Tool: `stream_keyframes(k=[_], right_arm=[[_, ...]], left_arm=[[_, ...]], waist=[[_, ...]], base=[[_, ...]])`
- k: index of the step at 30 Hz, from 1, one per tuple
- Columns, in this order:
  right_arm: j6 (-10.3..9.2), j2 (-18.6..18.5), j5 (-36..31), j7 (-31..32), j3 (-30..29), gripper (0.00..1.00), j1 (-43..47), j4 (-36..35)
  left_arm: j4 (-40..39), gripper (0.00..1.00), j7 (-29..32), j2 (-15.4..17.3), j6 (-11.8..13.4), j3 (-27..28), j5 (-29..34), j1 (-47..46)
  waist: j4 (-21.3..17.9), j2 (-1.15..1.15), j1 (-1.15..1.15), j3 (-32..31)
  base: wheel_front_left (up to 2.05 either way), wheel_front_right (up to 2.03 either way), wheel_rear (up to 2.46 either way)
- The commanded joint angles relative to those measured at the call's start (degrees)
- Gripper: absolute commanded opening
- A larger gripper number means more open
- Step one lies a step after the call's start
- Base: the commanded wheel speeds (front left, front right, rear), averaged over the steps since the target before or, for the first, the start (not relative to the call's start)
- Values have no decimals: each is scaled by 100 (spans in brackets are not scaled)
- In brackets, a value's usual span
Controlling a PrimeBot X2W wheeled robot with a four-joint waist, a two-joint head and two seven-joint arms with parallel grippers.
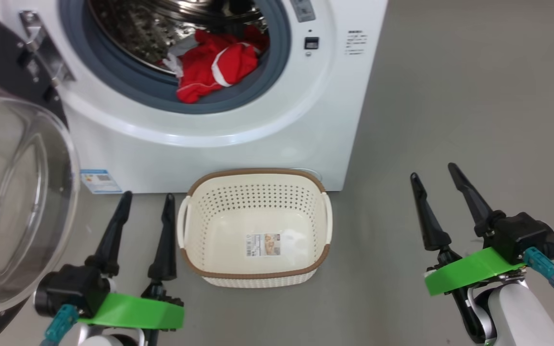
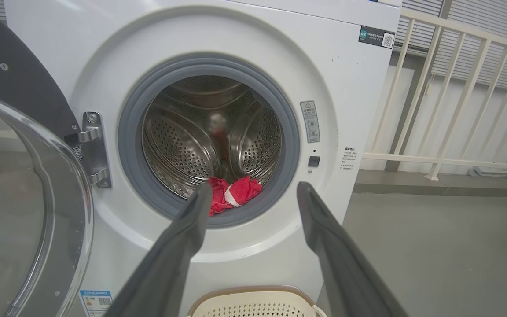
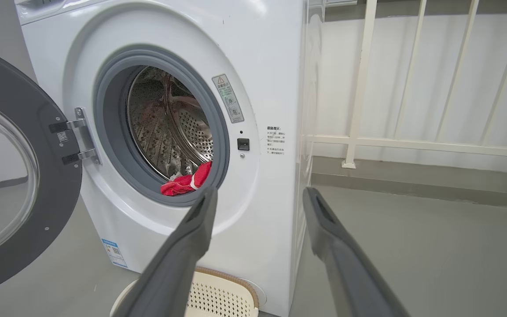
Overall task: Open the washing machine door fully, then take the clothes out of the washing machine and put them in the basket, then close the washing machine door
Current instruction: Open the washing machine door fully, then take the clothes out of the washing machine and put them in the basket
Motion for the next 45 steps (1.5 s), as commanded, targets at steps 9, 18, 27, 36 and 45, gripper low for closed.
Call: stream_keyframes(k=[9, 18, 27, 36, 45], right_arm=[[36, 15, -157, -36, 2, 100, 138, -394], [36, 15, -150, -36, 36, 100, 479, -519], [36, 15, -198, -36, -150, 100, 771, -584], [36, 15, -219, -36, -211, 100, 896, -654], [36, 15, -255, -36, -222, 100, 886, -657]], left_arm=[[-333, 100, -69, 111, 61, 614, 164, 327], [-249, 100, -69, 120, -10, 832, 277, 878], [-430, 100, -70, 105, -136, 1055, 216, 1237], [-387, 100, -70, 99, -133, 1120, 339, 1411], [-264, 100, -70, 101, -78, 1109, 411, 1396]], waist=[[-416, 0, 0, -143], [-539, 0, 0, -457], [-553, 0, 0, -602], [-545, 0, 0, -635], [-517, 0, 0, -627]], base=[[0, 0, 0], [0, 0, 0], [0, 0, 0], [0, 0, 0], [0, -1, 1]])
